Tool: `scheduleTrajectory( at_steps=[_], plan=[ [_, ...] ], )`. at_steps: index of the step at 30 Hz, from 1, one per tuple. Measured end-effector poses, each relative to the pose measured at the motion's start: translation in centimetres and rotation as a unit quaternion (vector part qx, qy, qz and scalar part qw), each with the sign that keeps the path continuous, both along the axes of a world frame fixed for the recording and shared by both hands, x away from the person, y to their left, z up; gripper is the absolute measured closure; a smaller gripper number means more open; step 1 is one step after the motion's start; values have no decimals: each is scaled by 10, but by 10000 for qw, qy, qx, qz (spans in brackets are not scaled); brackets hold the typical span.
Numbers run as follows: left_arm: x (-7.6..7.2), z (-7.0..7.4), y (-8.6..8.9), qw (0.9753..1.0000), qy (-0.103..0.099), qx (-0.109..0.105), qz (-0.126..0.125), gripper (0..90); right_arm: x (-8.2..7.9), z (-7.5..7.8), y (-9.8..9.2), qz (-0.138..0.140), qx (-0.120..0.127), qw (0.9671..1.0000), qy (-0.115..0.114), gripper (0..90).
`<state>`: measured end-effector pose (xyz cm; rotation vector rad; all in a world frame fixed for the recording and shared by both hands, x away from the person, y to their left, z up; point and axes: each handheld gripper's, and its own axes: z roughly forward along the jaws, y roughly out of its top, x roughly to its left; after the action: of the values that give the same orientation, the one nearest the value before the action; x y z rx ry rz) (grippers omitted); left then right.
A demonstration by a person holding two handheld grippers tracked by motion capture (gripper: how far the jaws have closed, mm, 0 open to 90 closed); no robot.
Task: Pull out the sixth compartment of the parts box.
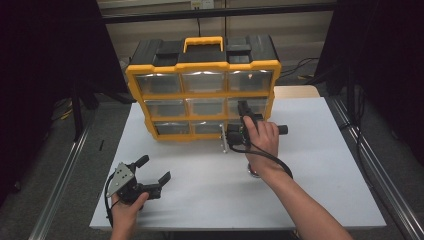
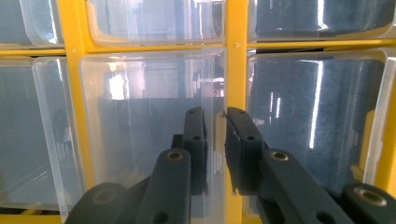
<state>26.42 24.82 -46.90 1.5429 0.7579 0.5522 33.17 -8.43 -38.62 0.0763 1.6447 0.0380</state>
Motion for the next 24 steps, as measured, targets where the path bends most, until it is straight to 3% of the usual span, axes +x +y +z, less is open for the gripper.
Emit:
scheduleTrajectory(
  at_steps=[1, 2, 4, 5, 7, 8, 9, 16, 18, 24],
  plan=[
    [0, 0, 0, 10000, -4, 10, -35, 23, 0, 1, 0, 10, -25, 10000, 7, 796],
    [0, 1, 5, 9994, -41, 323, -145, 23, -1, 1, 0, 4, -18, 10000, 17, 795],
    [0, 1, 3, 9996, -30, 239, -125, 23, -2, 0, 0, 3, -10, 10000, 24, 795],
    [0, 0, 0, 10000, -6, -8, -5, 23, -2, 1, -1, 12, -23, 10000, 26, 795],
    [0, 0, 0, 10000, 4, -24, 4, 23, -3, 1, -1, 22, -35, 10000, 29, 795],
    [0, 0, 0, 10000, 4, -24, 4, 23, -3, 1, -1, 22, -35, 10000, 29, 795],
    [0, 1, 3, 9997, -29, 220, -132, 23, -4, 1, -1, 30, -24, 10000, 22, 795],
    [0, 1, 3, 9997, -26, 208, -130, 23, -7, 1, -1, 43, -34, 10000, 30, 795],
    [0, 1, 3, 9996, -34, 236, -132, 23, -8, 3, -1, 96, -152, 9998, 54, 795],
    [0, 1, 3, 9997, -25, 219, -131, 23, -10, 3, -1, 127, -109, 9998, 71, 795]
  ],
)
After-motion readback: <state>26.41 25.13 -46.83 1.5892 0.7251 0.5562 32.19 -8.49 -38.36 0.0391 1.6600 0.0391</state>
